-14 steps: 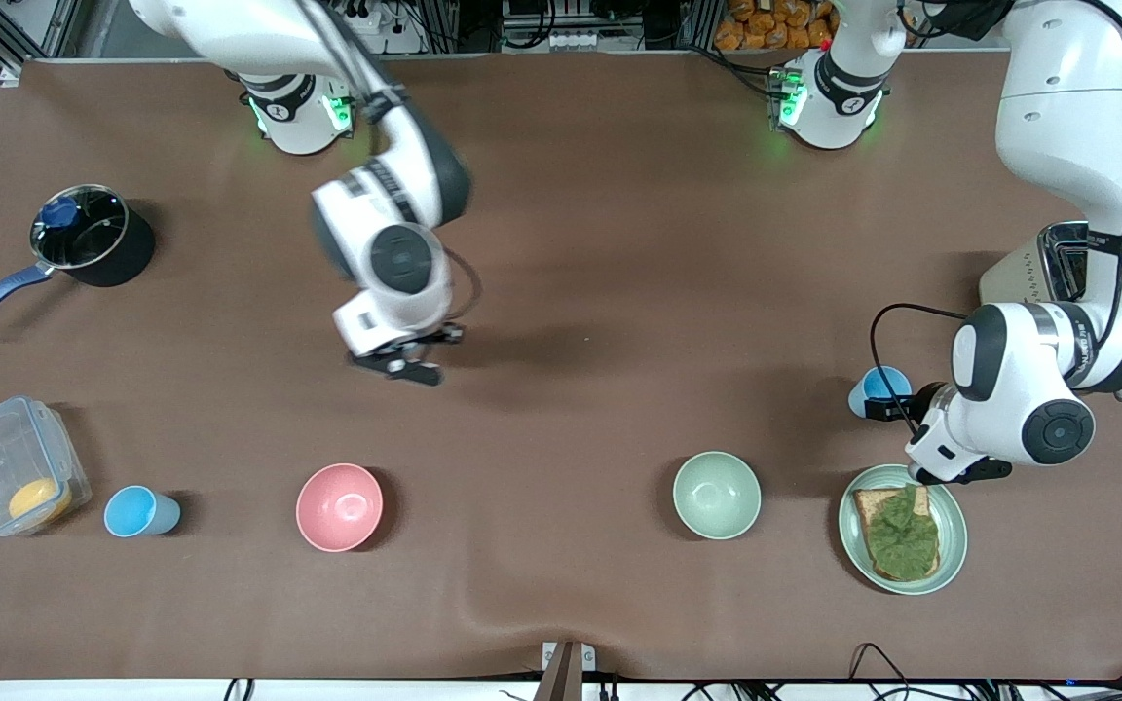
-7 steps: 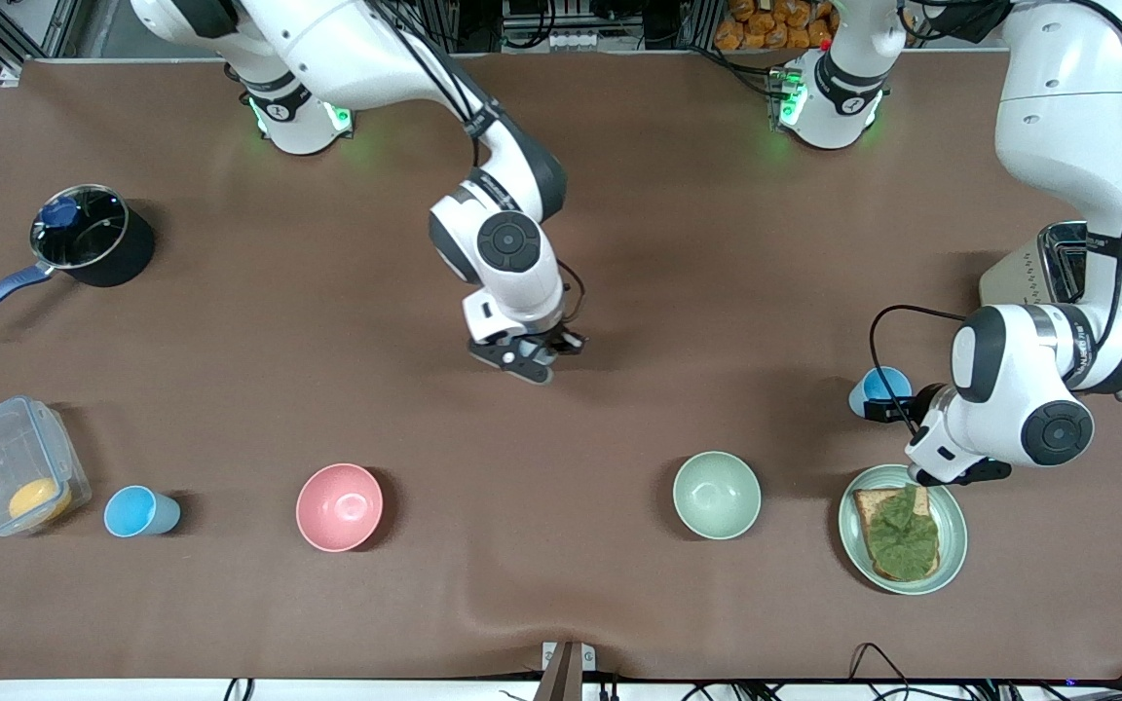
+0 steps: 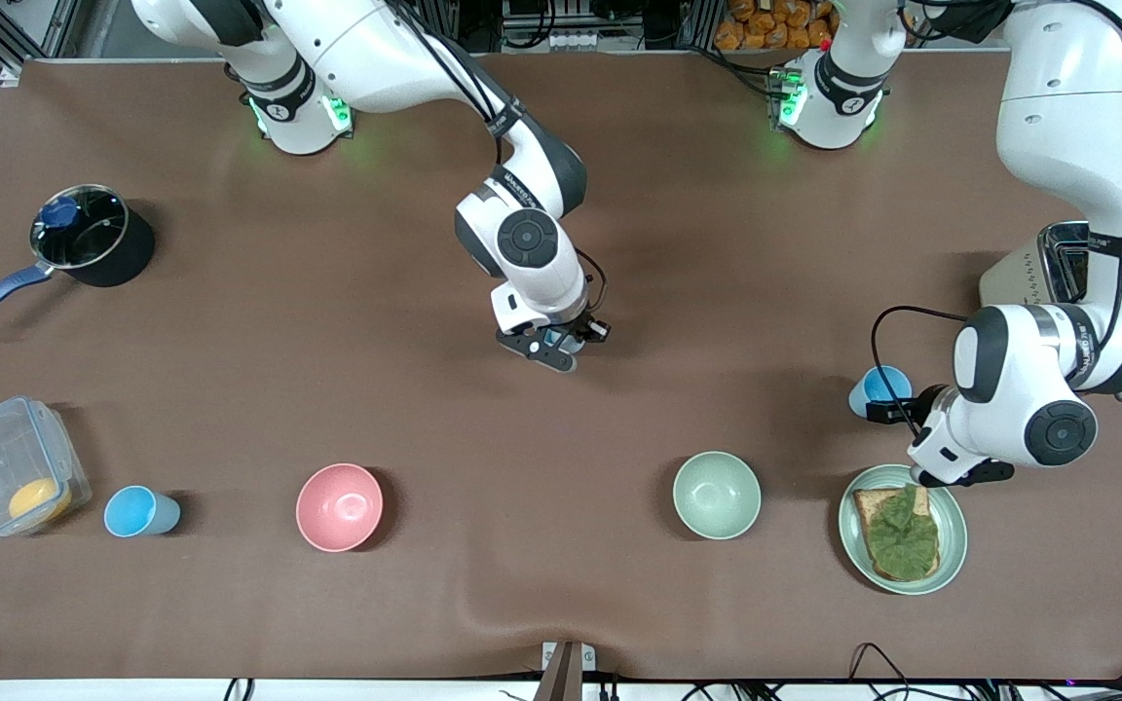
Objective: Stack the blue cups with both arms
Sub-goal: 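Carry the tissue cup to the table center and release it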
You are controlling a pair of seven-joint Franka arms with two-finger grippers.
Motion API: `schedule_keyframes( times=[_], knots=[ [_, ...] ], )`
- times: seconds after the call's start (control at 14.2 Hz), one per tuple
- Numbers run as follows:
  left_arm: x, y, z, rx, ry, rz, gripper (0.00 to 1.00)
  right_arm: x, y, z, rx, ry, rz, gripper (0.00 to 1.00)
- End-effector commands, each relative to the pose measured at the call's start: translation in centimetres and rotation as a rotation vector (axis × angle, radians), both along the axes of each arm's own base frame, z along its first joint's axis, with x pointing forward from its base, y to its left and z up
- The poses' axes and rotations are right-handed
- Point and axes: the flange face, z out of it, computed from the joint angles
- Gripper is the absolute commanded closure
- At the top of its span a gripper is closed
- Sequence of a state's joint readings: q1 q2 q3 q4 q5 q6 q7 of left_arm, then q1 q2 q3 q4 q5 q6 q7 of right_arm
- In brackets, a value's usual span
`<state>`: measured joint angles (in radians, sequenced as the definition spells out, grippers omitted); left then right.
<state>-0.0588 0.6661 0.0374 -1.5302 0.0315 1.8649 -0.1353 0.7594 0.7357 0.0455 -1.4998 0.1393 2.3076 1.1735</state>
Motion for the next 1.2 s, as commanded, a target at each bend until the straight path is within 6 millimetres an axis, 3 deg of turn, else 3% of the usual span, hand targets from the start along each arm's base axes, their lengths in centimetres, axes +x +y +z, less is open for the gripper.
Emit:
schedule_keyframes(
  times=[0.0,0.14,0.21,0.28,0.35,0.71,0.92,1.06,1.13],
  knots=[
    [-0.1,0.8,-0.7,0.002,-0.001,-0.03,0.0,-0.4,0.8,-1.0,-0.029,-0.015,0.018,1.0],
    [-0.4,1.7,-1.2,-0.002,0.011,-0.032,0.0,-0.6,0.8,-1.4,-0.036,-0.011,0.022,1.0],
    [-0.6,1.7,-1.6,-0.005,0.017,-0.041,0.0,-0.6,0.9,-1.3,-0.035,-0.011,0.018,0.82],
    [-0.7,2.1,-1.7,-0.007,0.021,-0.042,0.0,-0.6,0.9,-1.3,-0.036,-0.01,0.017,0.14],
    [-0.6,2.3,-1.3,-0.012,0.016,-0.052,0.0,-0.7,0.8,-1.2,-0.046,-0.008,0.024,0.0],
    [0.4,1.9,2.1,-0.009,-0.033,-0.066,0.0,-0.3,0.9,2.3,-0.111,0.023,0.072,0.0],
    [-0.4,2.0,1.7,-0.013,0.01,-0.06,0.0,0.4,0.8,6.6,-0.153,0.075,0.091,0.0],
    [-1.6,2.6,0.2,-0.018,0.063,-0.051,0.0,1.8,-1.4,9.9,-0.173,0.1,0.139,0.0],
    [-2.1,3.0,-0.5,-0.023,0.075,-0.041,0.0,3.4,-4.0,12.1,-0.166,0.115,0.166,0.0]
  ],
)
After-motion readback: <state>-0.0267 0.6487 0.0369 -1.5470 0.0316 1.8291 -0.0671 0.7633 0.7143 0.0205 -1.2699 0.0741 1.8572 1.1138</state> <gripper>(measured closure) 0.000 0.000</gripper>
